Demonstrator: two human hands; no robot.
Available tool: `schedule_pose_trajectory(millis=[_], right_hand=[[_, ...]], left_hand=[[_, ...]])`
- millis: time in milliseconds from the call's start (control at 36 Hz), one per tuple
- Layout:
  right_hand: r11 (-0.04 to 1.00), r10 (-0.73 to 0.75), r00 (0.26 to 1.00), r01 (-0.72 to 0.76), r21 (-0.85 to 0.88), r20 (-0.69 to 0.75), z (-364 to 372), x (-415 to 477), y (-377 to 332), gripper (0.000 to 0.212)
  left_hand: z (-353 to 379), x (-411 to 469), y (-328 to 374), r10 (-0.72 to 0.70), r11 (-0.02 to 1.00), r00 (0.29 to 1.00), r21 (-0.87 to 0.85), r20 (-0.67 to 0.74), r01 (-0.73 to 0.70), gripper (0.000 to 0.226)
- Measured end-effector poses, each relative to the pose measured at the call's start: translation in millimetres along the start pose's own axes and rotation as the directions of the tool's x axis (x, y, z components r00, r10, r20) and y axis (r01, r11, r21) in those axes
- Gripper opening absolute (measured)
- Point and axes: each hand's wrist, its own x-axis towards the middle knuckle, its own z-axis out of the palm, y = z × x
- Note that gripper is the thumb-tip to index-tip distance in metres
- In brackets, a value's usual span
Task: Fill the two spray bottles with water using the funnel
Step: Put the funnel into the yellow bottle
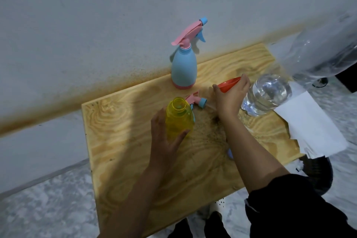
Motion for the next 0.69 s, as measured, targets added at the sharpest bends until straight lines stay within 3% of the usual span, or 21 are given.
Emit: schedule_pose_trajectory(millis=[222, 333, 528, 694], right_hand=[[0.999, 0.029, 0.995, -0.033, 0.039, 0.095, -6, -2, -2, 0.097], [0.98, 0.004, 0.991, -0.031, 0.199, 0.136, -17, -13, -17, 0.099], [0.879, -0.189, 0.941, 0.036, 0.476, 0.279, -56, -47, -65, 0.076], [0.746, -0.364, 0.829, -0.014, 0.666, 0.425, -81, -77, -89, 0.066]], left_hand=[[1, 0, 3, -0.017, 1.0, 1.0, -0.009, -0.004, 0.017, 0.077], [0, -1, 5, -0.027, 0.999, 1.0, -0.03, 0.0, 0.027, 0.074], [-1, -2, 15, -0.079, 0.995, 0.997, -0.068, -0.004, 0.078, 0.073], [-1, -5, 17, -0.128, 0.987, 0.992, -0.104, -0.009, 0.126, 0.08]])
